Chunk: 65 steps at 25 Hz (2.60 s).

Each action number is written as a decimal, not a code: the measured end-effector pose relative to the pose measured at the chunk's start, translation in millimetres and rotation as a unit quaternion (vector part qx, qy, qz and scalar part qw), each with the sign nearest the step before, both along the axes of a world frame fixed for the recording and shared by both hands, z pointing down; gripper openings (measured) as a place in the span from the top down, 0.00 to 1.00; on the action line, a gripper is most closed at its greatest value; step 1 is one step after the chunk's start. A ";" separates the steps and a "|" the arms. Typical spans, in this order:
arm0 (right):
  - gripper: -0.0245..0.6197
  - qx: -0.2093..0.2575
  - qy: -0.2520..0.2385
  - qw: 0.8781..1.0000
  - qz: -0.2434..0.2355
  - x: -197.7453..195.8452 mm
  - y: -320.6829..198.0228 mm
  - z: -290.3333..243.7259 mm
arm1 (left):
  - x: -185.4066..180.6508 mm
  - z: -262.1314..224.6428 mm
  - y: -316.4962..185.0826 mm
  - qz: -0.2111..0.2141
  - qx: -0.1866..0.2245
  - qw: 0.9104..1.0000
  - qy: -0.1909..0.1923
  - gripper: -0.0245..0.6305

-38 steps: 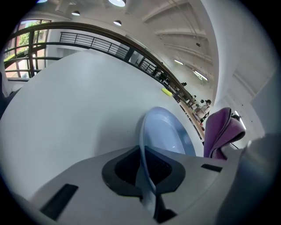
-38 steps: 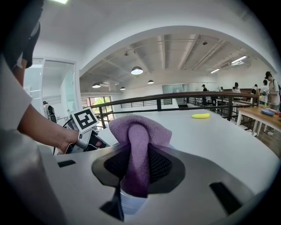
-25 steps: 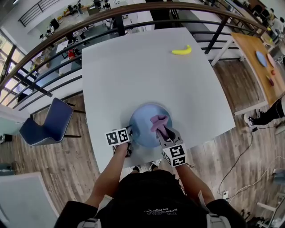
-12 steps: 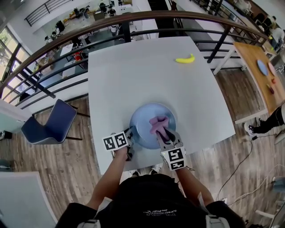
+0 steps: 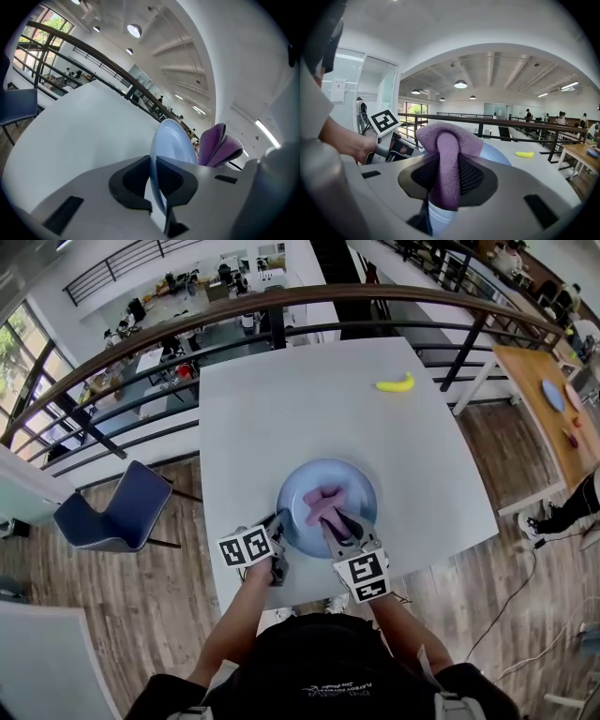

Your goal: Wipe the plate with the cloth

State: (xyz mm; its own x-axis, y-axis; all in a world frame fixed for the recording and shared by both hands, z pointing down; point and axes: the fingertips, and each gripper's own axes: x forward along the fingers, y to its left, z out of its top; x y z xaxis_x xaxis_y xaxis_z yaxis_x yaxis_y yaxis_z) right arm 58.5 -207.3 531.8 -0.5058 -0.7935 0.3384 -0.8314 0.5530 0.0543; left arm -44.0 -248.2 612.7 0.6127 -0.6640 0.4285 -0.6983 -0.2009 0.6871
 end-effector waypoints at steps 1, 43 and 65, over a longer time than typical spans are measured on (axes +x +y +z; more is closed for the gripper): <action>0.80 0.001 0.000 1.000 -0.005 -4.5 -0.7 -0.9 | -1.6 -3.3 0.3 -0.002 0.003 1.000 0.004 0.92; 0.79 -0.044 0.040 0.997 -0.055 -61.2 -19.1 -8.8 | -14.9 -62.4 25.4 0.006 0.083 0.996 -0.010 0.90; 0.79 -0.047 0.050 0.992 0.106 28.4 -44.7 -6.0 | -23.8 -61.2 24.9 0.001 0.086 0.996 -0.014 0.90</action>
State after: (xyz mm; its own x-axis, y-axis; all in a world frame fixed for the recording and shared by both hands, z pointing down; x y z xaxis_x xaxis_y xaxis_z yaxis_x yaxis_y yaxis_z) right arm 86.9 -252.0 525.8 -0.2913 -0.8406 0.4567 -0.9223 0.3734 0.0991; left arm -67.8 -223.3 551.5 0.6040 -0.7272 0.3261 -0.7161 -0.3156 0.6226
